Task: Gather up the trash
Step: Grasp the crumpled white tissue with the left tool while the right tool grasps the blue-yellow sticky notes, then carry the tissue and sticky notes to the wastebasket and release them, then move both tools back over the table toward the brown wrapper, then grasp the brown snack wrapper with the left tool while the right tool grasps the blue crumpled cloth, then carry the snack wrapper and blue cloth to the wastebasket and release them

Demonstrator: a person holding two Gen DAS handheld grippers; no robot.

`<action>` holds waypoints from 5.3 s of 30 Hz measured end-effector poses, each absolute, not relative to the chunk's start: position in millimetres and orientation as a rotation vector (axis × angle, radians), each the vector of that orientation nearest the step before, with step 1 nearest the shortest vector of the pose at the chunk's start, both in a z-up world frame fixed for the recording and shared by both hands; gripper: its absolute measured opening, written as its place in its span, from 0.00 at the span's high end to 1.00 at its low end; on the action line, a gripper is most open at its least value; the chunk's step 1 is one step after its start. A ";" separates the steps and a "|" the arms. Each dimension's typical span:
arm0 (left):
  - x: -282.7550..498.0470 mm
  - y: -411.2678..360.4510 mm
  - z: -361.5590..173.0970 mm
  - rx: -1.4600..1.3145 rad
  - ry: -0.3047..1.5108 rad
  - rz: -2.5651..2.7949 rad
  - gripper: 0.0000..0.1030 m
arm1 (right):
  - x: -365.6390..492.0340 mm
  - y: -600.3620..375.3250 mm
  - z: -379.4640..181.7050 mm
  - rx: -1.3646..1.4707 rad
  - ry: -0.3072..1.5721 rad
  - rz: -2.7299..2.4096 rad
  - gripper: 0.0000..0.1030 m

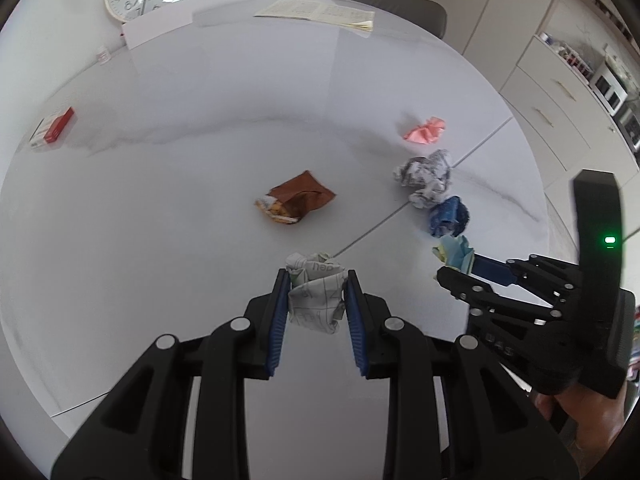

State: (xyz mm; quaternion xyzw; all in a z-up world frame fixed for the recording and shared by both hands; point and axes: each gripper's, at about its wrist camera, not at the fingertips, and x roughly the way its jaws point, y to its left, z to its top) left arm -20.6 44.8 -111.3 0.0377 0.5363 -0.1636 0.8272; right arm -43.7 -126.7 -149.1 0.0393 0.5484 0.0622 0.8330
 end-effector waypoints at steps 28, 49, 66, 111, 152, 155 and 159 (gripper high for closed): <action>-106.7 -155.0 -95.1 0.327 1.120 -0.759 0.73 | -213.3 -371.8 -297.8 0.469 1.336 -0.259 0.11; -186.7 -318.3 -215.1 0.641 1.329 -0.980 0.19 | -323.4 -479.0 -205.5 0.519 1.154 -0.509 0.02; -137.7 -238.6 -104.8 0.374 1.137 -0.838 0.08 | -270.8 -426.6 -136.0 0.432 1.043 -0.378 0.02; 83.7 33.7 -179.8 0.233 1.166 -0.526 0.08 | 6.7 -161.8 -180.0 0.109 1.188 0.008 0.71; -16.1 4.7 -101.5 0.171 1.064 -0.570 0.68 | -162.0 -293.6 -136.6 0.418 1.097 -0.219 0.72; -34.6 -15.5 -96.7 0.195 1.064 -0.603 0.68 | -174.3 -316.3 -170.6 0.439 1.150 -0.269 0.72; -54.7 -43.8 -91.9 0.237 1.058 -0.647 0.68 | -179.6 -337.7 -223.9 0.481 1.215 -0.291 0.70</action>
